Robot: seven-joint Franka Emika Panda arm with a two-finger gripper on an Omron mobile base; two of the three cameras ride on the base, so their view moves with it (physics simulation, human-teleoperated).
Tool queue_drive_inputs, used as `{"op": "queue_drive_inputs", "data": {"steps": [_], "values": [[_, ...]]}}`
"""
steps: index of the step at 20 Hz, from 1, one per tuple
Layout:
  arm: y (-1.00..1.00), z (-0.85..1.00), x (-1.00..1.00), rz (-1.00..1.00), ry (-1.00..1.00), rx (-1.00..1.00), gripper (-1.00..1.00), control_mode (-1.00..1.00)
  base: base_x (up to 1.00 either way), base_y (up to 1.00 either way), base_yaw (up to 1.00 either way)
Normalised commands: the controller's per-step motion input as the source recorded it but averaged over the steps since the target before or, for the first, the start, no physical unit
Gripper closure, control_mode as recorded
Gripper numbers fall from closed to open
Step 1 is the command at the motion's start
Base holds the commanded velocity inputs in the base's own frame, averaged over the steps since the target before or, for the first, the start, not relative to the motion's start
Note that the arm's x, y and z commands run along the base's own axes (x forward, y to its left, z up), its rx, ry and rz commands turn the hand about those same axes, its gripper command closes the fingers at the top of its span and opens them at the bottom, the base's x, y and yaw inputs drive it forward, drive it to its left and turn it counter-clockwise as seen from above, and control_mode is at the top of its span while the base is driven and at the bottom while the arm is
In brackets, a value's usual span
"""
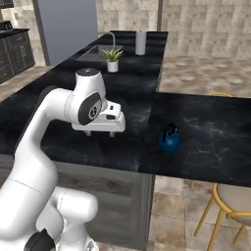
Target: Pick the kettle and cup and place them in the sink. Then turn on the water.
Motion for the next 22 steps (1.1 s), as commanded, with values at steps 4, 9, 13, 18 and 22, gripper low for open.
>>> {"op": "queue_drive_inputs", "data": {"steps": [4, 9, 13, 18, 22], "values": [[0.0, 0.0, 0.0, 0.0, 0.0, 0.0, -1.0, 1.0, 0.52, -0.43, 0.07], [0.0, 0.0, 0.0, 0.0, 0.0, 0.0, -1.0, 1.0, 0.4, -0.53, 0.06], [-0.21, 0.0, 0.1, -0.02, 0.0, 0.08, -1.0, -1.0, 0.14, -0.27, 0.0], [-0.18, 0.0, 0.33, -0.19, 0.0, 0.12, -1.0, -1.0, 0.0, 0.0, 0.0], [-0.42, -0.01, 0.34, -0.02, 0.0, 0.01, -1.0, -1.0, 0.0, 0.0, 0.0]]}}
